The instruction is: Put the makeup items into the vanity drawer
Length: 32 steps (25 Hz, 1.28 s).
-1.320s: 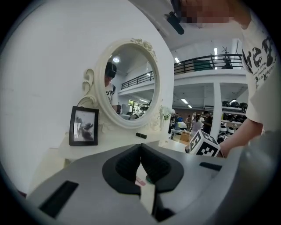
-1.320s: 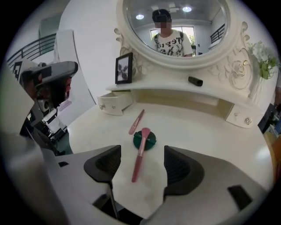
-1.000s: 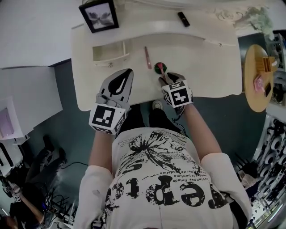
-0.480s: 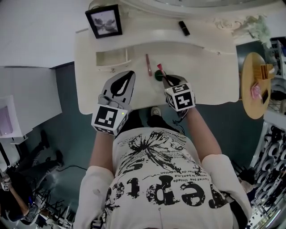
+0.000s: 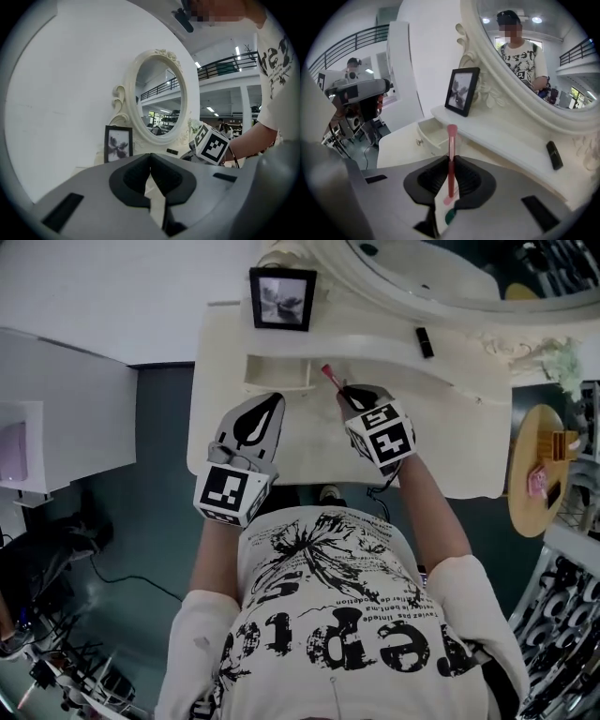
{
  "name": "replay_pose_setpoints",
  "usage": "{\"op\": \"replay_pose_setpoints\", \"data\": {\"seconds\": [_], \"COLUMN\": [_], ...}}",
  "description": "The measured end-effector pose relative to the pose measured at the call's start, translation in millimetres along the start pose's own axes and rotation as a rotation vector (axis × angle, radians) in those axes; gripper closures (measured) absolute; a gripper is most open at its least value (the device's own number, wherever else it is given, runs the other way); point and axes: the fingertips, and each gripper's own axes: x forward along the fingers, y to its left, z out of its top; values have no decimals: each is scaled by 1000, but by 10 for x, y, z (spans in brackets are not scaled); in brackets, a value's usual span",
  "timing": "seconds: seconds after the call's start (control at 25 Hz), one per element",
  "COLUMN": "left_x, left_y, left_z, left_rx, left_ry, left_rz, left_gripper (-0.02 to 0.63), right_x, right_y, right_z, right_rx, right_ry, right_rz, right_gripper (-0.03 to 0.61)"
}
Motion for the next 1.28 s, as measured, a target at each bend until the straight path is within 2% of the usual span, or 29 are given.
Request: {"op": "replay_pose_setpoints", "data": {"seconds": [0.36, 0.68, 0.84, 0.96, 1.08, 1.28], "left_x": [-275, -413, -454, -436, -380, -158], "left_y": [612, 1023, 1131, 1166, 1150, 966], "left_z": [0, -121, -132, -105, -63, -3], "left_rx": [-24, -55, -60, -57, -49, -29], "left_ry": [0, 12, 11, 4, -2, -7], "left_rz": [117, 156, 152, 137, 112, 25], "left_gripper": [600, 600, 600, 600, 600, 600], "right_x": [579, 1022, 1095, 1036, 949, 698], "right_y": [478, 776, 806, 781, 728, 491], "right_z": [643, 799, 852, 906, 898, 823], "right_rx": [-193, -292, -254, -195, -168, -89], "right_ry": [25, 93, 74, 47, 35, -26], "right_rz": [139, 187, 177, 171, 147, 66], "right_gripper": [517, 517, 506, 340, 327, 304]}}
